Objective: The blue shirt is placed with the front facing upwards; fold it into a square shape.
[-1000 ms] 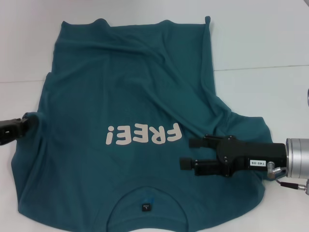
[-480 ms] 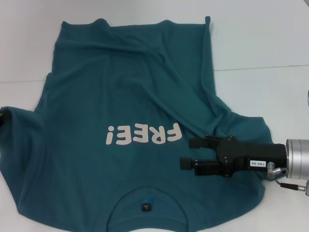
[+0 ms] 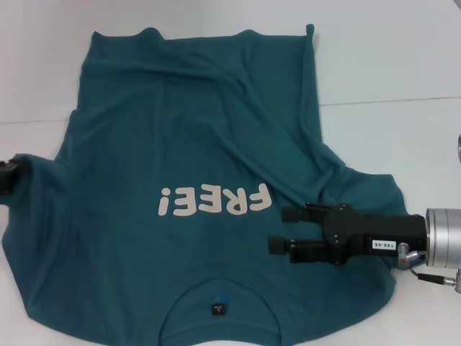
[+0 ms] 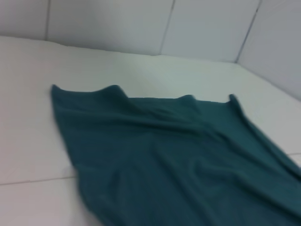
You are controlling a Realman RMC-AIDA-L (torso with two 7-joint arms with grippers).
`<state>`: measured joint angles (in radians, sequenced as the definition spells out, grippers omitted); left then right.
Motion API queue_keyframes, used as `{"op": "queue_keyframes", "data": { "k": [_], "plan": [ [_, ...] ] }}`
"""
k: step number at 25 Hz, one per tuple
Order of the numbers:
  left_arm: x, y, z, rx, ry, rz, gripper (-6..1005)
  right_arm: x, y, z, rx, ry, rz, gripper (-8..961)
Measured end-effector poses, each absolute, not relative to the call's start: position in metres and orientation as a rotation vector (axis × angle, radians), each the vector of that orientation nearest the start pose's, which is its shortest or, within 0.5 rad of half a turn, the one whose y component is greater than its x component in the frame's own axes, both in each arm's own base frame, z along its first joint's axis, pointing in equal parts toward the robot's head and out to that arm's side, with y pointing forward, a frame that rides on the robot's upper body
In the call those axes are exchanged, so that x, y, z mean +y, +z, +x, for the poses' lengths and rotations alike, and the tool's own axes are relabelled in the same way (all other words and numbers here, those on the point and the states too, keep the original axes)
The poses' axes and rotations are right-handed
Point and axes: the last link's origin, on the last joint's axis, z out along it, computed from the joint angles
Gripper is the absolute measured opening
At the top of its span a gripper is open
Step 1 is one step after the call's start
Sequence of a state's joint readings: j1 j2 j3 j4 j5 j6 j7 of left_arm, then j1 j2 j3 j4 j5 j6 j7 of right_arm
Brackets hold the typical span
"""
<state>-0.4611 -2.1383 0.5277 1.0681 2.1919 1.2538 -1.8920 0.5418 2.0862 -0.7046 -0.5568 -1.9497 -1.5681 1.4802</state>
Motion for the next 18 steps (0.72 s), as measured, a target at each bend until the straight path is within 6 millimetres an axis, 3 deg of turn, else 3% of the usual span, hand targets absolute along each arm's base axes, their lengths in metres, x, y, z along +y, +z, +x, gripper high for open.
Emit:
{"op": "queue_keyframes", "data": {
  "k": [18],
  "plan": [
    [0.367, 0.054, -0.282, -1.128, -0.504, -2.205, 81, 0.323, -0.02, 0.255, 0.858, 0.84, -2.726, 904]
  ]
}}
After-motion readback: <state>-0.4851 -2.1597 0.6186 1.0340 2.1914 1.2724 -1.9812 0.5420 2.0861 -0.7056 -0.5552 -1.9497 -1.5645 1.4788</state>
